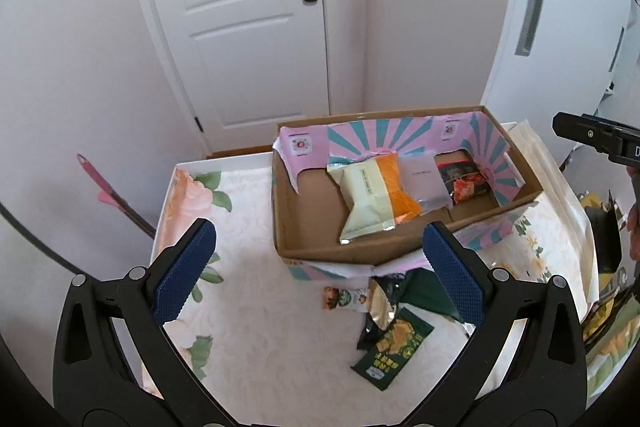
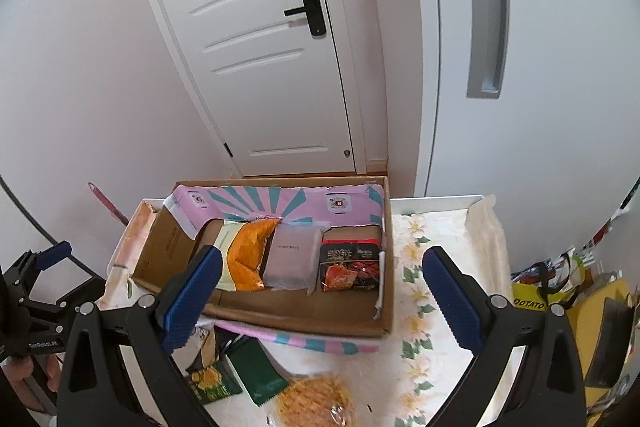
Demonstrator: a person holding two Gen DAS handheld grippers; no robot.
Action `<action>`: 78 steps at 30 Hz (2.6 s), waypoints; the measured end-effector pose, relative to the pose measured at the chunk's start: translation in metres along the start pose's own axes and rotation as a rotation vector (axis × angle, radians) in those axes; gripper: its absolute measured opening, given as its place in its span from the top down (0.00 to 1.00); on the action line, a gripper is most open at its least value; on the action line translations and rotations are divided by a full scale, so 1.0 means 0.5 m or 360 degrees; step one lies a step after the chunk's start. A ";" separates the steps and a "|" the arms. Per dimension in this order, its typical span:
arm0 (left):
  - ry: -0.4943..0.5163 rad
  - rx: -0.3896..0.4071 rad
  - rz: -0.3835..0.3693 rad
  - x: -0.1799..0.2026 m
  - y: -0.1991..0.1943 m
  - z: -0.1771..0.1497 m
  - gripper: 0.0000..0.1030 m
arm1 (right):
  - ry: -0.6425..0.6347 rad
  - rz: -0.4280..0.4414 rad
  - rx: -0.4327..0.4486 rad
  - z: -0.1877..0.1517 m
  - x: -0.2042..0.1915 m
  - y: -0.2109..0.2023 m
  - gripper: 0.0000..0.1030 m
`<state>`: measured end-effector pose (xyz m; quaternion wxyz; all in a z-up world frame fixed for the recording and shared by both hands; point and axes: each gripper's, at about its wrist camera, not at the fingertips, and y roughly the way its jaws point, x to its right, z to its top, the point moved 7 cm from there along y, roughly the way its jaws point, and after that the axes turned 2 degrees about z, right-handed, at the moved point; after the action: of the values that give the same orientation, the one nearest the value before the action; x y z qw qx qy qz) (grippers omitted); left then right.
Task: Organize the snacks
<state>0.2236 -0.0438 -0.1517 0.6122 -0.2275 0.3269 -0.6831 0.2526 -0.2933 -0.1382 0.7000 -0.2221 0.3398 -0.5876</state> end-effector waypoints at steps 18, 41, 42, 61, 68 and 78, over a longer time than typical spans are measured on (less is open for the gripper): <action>0.0169 -0.0045 -0.0103 0.121 -0.048 -0.161 0.00 | -0.0100 -0.0174 0.0029 -0.138 0.042 -0.102 0.03; 0.0819 -0.0148 -0.0368 0.208 0.134 -0.331 0.19 | 0.0474 -0.0482 -0.0082 -0.419 0.055 -0.018 0.03; 0.0831 -0.0153 -0.0368 0.208 0.139 -0.333 0.19 | 0.0493 -0.0496 -0.0078 -0.426 0.055 -0.016 0.03; 0.0861 -0.0212 -0.0536 0.207 0.167 -0.348 0.35 | 0.0745 -0.0797 -0.0053 -0.485 0.098 -0.028 0.06; 0.0860 -0.0233 -0.0596 0.210 0.166 -0.351 0.45 | 0.0750 -0.0819 -0.0055 -0.482 0.100 -0.014 0.06; 0.0860 -0.0260 -0.0638 0.220 0.154 -0.356 0.60 | 0.0739 -0.0846 -0.0050 -0.479 0.102 -0.009 0.06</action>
<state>0.1337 -0.1249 -0.3388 0.3369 -0.1463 0.4798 -0.7968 0.0770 -0.3229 -0.3062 0.4230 -0.1740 0.4293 -0.7787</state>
